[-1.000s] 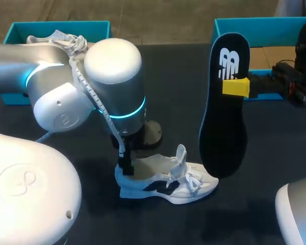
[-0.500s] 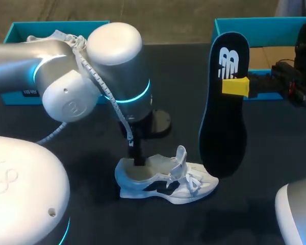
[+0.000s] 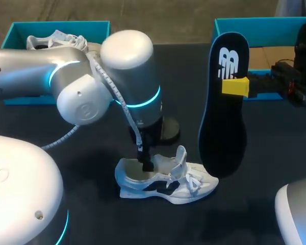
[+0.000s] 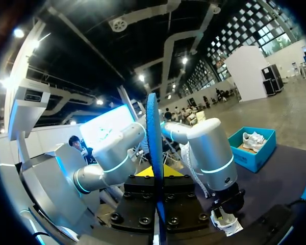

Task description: Take the shoe out of the shoebox, open the shoe tongue, remove and reinsert the insole, then place the shoe into the shoebox

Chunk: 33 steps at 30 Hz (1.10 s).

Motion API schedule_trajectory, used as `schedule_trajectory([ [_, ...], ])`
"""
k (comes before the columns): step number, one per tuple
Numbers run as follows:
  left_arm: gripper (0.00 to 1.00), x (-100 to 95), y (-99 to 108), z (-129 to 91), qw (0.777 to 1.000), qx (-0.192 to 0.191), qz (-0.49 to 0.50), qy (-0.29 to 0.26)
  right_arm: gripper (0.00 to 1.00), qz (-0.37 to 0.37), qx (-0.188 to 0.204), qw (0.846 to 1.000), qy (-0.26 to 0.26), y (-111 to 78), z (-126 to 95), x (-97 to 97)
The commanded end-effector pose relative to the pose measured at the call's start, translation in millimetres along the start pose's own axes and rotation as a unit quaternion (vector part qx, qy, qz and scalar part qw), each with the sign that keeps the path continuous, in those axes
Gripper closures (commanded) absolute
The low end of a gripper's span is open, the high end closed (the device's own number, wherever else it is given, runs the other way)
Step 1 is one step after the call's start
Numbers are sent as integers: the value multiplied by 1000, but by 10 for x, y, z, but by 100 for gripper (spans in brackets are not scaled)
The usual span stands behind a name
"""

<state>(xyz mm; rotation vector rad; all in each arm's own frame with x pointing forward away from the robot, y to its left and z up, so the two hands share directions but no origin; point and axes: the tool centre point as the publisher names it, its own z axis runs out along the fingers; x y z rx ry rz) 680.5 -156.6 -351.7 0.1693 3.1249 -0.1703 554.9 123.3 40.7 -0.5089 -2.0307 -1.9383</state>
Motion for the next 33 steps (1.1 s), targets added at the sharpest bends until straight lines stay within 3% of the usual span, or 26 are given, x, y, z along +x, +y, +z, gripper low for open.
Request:
schedule_trajectory([
  [1, 13, -6, -83, 159, 1000, -10, -4, 0, 100, 0, -4, 997, -83, 0, 86, 100],
  [7, 21, -30, -84, 246, 1000, 9, -14, 2, 100, 0, -4, 997, -83, 0, 86, 100],
  [10, 34, -28, -116, 307, 1000, 10, -14, 0, 100, 0, -4, 997, -83, 0, 86, 100],
  [17, 51, -42, -192, 417, 1000, 4, -19, -4, 100, 0, -4, 997, -83, 0, 86, 100],
  [18, 60, -46, -201, 432, 1000, 4, -19, -3, 100, 0, -4, 997, -83, 0, 86, 100],
  [19, 75, -47, -207, 443, 1000, 3, -20, -2, 100, 0, -4, 997, -83, 0, 86, 100],
  [20, 100, -47, -212, 452, 1000, 3, -19, -1, 100, 0, -4, 997, -83, 0, 86, 100],
  [33, 100, -31, -171, 416, 1000, 10, -15, 0, 100, 0, -4, 997, -83, 0, 86, 100],
])
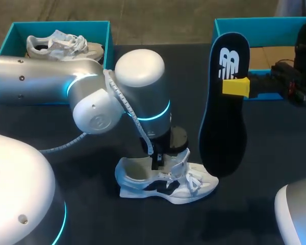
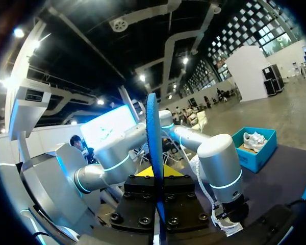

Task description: Take the shoe out of the shoebox, open the shoe tongue, remove and reinsert the insole, then place the shoe into the shoebox

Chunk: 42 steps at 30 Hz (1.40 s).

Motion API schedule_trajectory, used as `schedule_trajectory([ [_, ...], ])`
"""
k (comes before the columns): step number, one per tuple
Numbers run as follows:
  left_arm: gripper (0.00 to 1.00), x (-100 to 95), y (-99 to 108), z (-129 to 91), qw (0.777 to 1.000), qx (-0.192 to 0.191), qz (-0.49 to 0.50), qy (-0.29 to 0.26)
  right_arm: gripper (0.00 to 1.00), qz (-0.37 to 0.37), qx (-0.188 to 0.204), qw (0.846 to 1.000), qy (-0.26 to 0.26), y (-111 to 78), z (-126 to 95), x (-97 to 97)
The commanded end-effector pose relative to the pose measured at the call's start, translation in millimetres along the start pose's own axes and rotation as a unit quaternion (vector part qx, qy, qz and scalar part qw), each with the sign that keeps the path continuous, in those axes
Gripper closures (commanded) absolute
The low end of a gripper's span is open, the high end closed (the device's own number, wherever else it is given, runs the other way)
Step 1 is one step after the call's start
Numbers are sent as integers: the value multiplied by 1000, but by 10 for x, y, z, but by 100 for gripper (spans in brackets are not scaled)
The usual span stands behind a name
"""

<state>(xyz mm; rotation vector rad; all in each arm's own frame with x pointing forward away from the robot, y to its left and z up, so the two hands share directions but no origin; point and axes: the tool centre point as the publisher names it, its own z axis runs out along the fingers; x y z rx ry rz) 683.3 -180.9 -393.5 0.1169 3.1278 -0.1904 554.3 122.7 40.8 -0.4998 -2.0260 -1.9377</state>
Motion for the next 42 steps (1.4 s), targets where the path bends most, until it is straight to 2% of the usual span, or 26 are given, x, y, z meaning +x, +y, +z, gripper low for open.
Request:
schedule_trajectory([
  [1, 100, 24, 23, -46, 1000, 5, 4, 1, 100, 0, -4, 996, -87, 2, 93, 93],
  [8, 100, 63, 71, -327, 998, 12, 55, -10, 100, 0, -4, 996, -87, 2, 93, 93],
  [16, 100, 58, 200, -681, 979, 28, 196, -37, 100, 0, -4, 996, -87, 2, 93, 93],
  [20, 100, 26, 274, -779, 957, 34, 286, -39, 100, 0, -4, 996, -87, 2, 93, 93],
  [24, 100, 24, 326, -849, 924, 29, 379, -45, 100, 0, -4, 996, -87, 2, 93, 93],
  [29, 100, 16, 342, -896, 873, 13, 485, -55, 100, 0, -4, 996, -87, 2, 93, 93],
  [32, 100, -3, 335, -942, 836, 25, 545, -53, 100, 0, -4, 996, -87, 2, 93, 93],
  [33, 100, -14, 329, -951, 831, 26, 553, -53, 100, 0, -4, 996, -87, 2, 93, 93],
  [42, 100, -14, 329, -951, 831, 26, 553, -53, 100, 0, -4, 996, -87, 2, 93, 93],
])
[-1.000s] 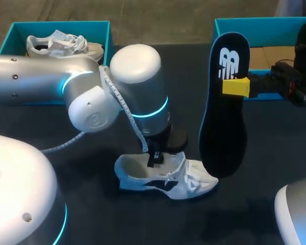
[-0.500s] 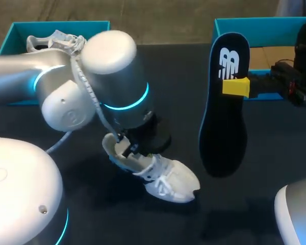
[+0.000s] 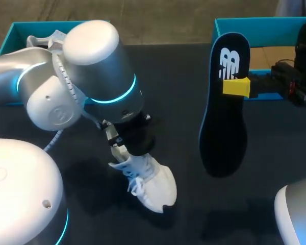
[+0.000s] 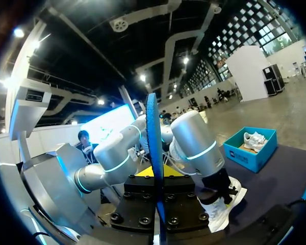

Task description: Take the shoe out of the shoebox, open the shoe tongue, remove and reinsert the insole, then place the shoe into the shoebox

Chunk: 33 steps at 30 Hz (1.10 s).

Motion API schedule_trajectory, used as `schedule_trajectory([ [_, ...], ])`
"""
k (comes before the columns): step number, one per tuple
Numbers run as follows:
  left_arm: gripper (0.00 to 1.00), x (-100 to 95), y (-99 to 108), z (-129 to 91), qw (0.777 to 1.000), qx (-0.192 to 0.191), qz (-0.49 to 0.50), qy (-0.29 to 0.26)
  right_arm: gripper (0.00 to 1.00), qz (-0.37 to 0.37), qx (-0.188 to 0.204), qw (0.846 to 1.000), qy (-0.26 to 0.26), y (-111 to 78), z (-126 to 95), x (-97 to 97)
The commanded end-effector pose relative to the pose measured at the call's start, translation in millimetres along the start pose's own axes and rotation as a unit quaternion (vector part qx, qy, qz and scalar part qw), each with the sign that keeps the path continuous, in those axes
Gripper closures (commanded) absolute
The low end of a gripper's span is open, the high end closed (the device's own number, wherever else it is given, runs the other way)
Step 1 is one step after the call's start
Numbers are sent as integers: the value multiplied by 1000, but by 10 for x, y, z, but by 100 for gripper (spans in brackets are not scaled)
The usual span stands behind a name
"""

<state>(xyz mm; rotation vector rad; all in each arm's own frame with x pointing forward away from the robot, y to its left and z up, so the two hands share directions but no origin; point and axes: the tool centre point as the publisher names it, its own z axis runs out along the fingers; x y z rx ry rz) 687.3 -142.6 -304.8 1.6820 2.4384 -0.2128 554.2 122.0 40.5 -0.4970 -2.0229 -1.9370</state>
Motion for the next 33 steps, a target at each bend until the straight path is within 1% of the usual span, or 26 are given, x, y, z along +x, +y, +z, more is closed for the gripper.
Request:
schedule_trajectory([
  [1, 100, 50, 18, -29, 1000, 5, 19, -5, 100, 0, -4, 996, -88, 5, 101, 94],
  [4, 100, 50, 18, -29, 1000, 5, 19, -5, 100, 0, -4, 996, -88, 5, 101, 94],
  [7, 100, -32, -43, 9, 998, 22, 55, -3, 100, 0, -4, 996, -88, 5, 101, 94],
  [12, 100, -140, -230, 113, 993, 44, 105, 7, 100, 0, -4, 996, -88, 5, 101, 94],
  [16, 100, -197, -369, 182, 989, 43, 144, 19, 100, 0, -4, 996, -88, 5, 101, 94],
  [17, 100, -209, -392, 214, 988, 37, 145, 23, 100, 0, -4, 996, -88, 5, 101, 94],
  [18, 100, -218, -412, 238, 987, 43, 150, 29, 100, 0, -4, 996, -88, 5, 101, 94],
  [21, 100, -221, -484, 301, 985, 37, 161, 40, 100, 0, -4, 996, -88, 5, 101, 94],
  [25, 100, -236, -576, 417, 984, 48, 162, 49, 100, 0, -4, 996, -88, 5, 101, 94],
  [26, 100, -245, -596, 444, 984, 58, 162, 53, 100, 0, -4, 996, -88, 5, 101, 94],
  [33, 100, -258, -690, 546, 981, 66, 171, 60, 100, 0, -4, 996, -88, 5, 101, 94],
])
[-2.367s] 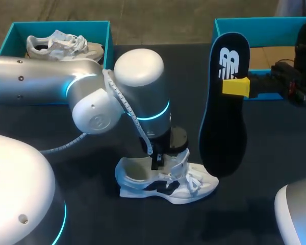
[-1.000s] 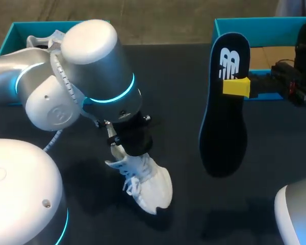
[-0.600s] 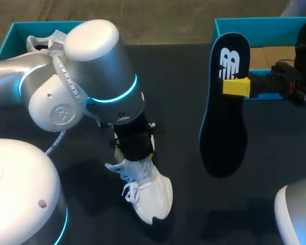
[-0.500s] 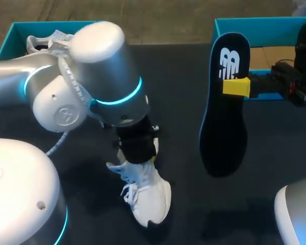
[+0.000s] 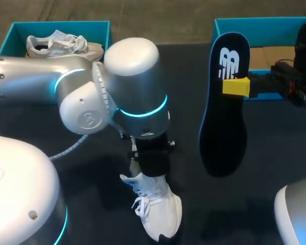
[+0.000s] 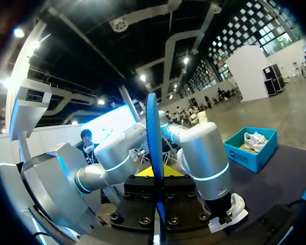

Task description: Take the shoe out of the shoebox, open the shoe tongue, remove and reinsert the insole, then place the shoe into the shoebox

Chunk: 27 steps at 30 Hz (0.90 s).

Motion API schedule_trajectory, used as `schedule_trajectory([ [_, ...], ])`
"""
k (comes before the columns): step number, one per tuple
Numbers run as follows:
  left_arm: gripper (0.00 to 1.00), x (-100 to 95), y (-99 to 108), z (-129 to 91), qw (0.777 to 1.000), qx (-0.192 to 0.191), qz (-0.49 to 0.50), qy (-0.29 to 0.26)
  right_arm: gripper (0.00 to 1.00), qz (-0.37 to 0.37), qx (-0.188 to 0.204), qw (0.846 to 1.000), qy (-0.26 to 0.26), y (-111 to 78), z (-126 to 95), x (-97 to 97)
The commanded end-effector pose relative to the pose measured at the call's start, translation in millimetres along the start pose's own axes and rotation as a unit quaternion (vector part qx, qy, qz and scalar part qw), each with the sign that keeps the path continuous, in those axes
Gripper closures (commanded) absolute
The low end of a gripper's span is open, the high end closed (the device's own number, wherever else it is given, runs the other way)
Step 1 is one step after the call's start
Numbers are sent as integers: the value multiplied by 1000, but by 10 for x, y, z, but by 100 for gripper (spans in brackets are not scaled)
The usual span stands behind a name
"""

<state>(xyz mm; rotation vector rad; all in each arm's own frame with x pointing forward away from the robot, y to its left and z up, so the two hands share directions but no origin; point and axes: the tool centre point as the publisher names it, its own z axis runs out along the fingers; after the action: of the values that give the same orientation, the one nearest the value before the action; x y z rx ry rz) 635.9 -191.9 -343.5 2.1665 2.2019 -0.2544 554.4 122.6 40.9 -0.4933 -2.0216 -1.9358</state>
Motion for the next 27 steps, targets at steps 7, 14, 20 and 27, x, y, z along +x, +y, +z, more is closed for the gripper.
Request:
schedule_trajectory([
  [7, 100, -116, -31, 204, 1000, -1, 14, 25, 100, 0, -4, 996, -90, 1, 95, 93],
  [14, 100, -162, 21, 353, 999, 3, -7, 39, 100, 0, -4, 996, -90, 1, 95, 93],
  [20, 100, -183, 66, 401, 999, -2, -11, 40, 100, 0, -4, 996, -90, 1, 95, 93],
  [27, 59, -190, 98, 386, 999, -7, -15, 29, 100, 0, -4, 996, -90, 1, 95, 93],
])
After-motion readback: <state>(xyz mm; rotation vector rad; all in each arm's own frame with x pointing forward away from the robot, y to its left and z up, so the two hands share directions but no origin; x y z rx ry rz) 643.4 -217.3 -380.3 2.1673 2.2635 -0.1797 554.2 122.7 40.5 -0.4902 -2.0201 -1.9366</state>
